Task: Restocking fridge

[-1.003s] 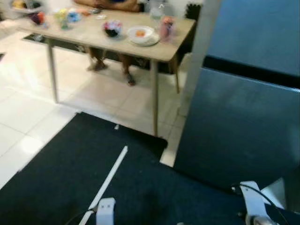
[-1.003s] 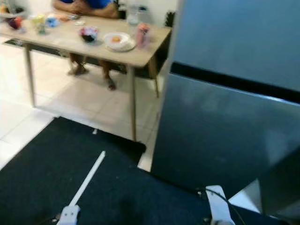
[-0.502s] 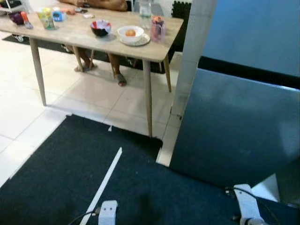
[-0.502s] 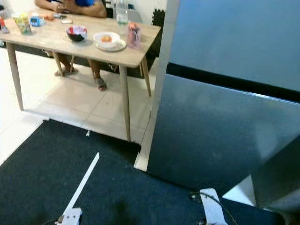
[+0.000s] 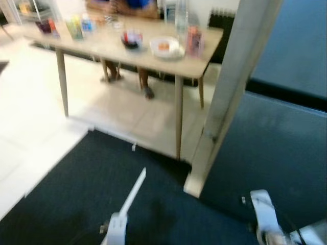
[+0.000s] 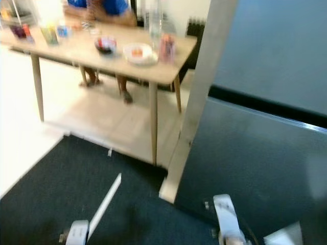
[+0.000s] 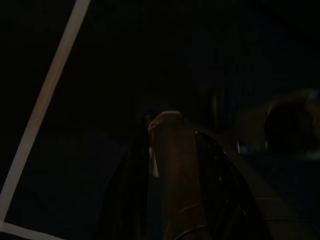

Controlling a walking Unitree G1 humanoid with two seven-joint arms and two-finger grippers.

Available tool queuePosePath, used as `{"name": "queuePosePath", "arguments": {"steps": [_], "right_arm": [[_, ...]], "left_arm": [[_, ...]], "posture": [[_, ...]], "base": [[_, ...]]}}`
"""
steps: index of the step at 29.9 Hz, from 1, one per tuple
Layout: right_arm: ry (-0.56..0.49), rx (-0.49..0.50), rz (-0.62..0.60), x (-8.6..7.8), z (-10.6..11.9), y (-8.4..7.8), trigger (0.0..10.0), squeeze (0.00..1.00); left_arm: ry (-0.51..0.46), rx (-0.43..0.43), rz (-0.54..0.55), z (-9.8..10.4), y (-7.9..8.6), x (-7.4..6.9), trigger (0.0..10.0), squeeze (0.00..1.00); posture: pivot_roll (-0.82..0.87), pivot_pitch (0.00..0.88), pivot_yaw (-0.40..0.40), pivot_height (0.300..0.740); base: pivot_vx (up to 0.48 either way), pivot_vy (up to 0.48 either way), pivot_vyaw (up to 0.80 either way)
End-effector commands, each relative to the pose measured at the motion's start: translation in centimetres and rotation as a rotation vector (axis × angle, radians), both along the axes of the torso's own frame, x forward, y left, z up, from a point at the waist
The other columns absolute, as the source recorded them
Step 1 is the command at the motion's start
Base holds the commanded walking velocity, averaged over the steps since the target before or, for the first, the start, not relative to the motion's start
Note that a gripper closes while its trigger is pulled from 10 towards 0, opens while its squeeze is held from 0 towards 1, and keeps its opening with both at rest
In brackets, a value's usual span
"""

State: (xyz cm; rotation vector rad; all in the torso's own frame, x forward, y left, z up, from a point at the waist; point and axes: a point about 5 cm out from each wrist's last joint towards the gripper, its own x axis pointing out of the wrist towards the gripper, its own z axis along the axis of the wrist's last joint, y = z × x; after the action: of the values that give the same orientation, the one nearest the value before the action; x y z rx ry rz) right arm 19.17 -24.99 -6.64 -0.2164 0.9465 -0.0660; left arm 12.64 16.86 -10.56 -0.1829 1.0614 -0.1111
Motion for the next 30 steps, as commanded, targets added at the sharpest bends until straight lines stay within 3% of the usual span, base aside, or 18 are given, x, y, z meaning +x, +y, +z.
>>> {"name": "queuePosePath", "arguments": {"steps": [1,4,5,10,17,23,25,30], "right_arm": [[-0.037,-0.001,-0.009,1.0,0.7,-0.5,10.0,0.00],[-0.064,0.004,-0.010,1.6,1.1,-0.5,10.0,0.00],[-0.176,0.058,-0.072,3.7,2.6,-0.8,10.0,0.00],[-0.407,0.153,-0.317,6.8,6.3,-3.7,10.0,0.00],[-0.567,0.147,-0.395,8.8,9.6,-6.1,10.0,0.00],[-0.652,0.178,-0.431,10.0,11.3,-6.6,10.0,0.00],[-0.751,0.246,-0.477,11.4,13.1,-6.6,10.0,0.00],[-0.783,0.291,-0.470,12.3,14.0,-6.0,10.0,0.00]], "left_arm": [[0.055,-0.009,0.002,-0.4,-0.6,-1.1,10.0,0.00],[0.056,-0.007,0.003,-0.4,-0.5,-1.1,10.0,0.00],[0.056,-0.005,0.003,-0.4,-0.4,-1.1,10.0,0.00],[0.061,0.000,-0.002,-0.5,-0.4,-1.1,10.0,0.00],[0.060,0.004,-0.009,-0.4,-0.5,-1.0,10.0,0.00],[0.058,0.005,-0.012,-0.4,-0.5,-1.0,10.0,0.00],[0.057,0.006,-0.016,-0.4,-0.5,-1.0,10.0,0.00],[0.057,0.006,-0.017,-0.4,-0.5,-1.0,10.0,0.00]], "posture": [[0.01,0.026,-0.035,0.740],[0.01,0.026,-0.035,0.740],[0.01,0.030,-0.035,0.740],[0.01,0.030,-0.033,0.740],[0.01,0.028,-0.033,0.740],[0.01,0.028,-0.032,0.740],[0.02,0.024,-0.032,0.740],[0.02,0.024,-0.032,0.740]], "base": [[0.000,0.000,0.00],[0.000,0.000,0.00],[0.000,0.000,0.00],[0.000,0.000,0.00],[0.000,0.000,0.00],[0.000,0.000,0.00],[0.000,0.000,0.00],[0.000,0.000,0.00]]}}
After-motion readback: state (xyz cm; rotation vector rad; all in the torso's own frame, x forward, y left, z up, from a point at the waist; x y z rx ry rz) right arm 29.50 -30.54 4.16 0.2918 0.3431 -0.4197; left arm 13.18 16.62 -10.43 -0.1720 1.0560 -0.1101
